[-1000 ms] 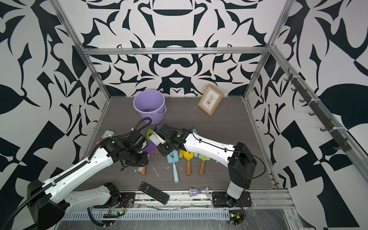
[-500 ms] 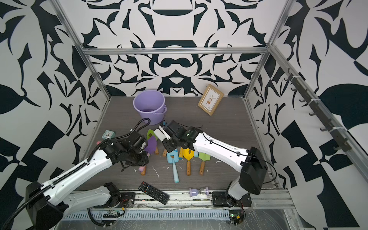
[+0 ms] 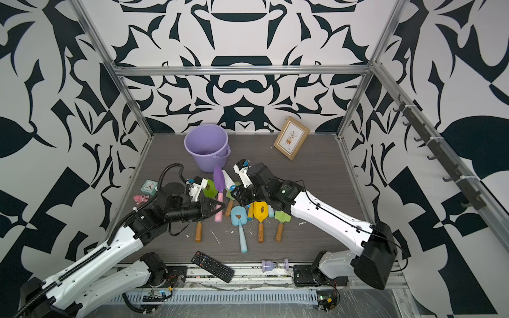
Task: Brush the soil off the hand trowel and place it into the bucket
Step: Brush off the soil from the hand trowel.
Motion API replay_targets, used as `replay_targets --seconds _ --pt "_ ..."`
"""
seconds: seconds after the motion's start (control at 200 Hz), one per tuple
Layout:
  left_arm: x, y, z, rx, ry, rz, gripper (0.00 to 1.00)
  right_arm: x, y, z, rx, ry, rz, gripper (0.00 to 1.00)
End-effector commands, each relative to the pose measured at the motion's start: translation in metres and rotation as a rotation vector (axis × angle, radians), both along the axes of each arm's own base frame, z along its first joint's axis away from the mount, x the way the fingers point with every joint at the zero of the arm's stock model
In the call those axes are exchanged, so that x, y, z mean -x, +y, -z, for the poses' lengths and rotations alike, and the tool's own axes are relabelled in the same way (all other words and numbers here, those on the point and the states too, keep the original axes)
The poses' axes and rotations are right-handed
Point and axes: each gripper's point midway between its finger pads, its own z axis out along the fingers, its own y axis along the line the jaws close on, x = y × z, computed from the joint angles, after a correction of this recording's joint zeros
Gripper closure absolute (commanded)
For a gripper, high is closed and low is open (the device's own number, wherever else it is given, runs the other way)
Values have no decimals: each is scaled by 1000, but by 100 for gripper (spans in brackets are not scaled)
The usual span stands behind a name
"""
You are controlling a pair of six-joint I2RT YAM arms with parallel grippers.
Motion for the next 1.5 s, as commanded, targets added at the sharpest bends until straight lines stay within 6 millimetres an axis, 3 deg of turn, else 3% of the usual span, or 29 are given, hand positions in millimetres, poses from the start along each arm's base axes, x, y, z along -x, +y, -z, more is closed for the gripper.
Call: replay_targets --seconds 0.0,0.18,0.355,0.47,0.585,0.7,0.92,1.33,1.495 --pt "-3 -6 -56 285 -43 50 100 -4 -4 -55 -185 -82 15 100" --pt "-6 9 -65 312 -41 46 100 -9 -23 -66 -281 -71 47 100" --pt "-6 13 -91 450 -121 103 100 -3 -11 -77 -454 -4 -41 100" --pt "-9 12 -94 534 -129 167 100 0 -4 -91 -556 25 -85 100" --pt "-13 11 -95 594 -121 212 100 -2 -10 -105 -612 12 -80 100" --pt "-11 13 -116 673 -179 274 100 -8 -21 -118 -700 21 -68 100" --pt "-4 13 -138 672 -254 326 100 -11 -14 -120 -802 82 -104 100" --pt "-3 15 -117 669 -209 288 100 -14 -14 -123 -824 88 -92 100" --pt "-1 18 -97 642 -178 248 100 -9 -13 -119 -828 96 -91 100"
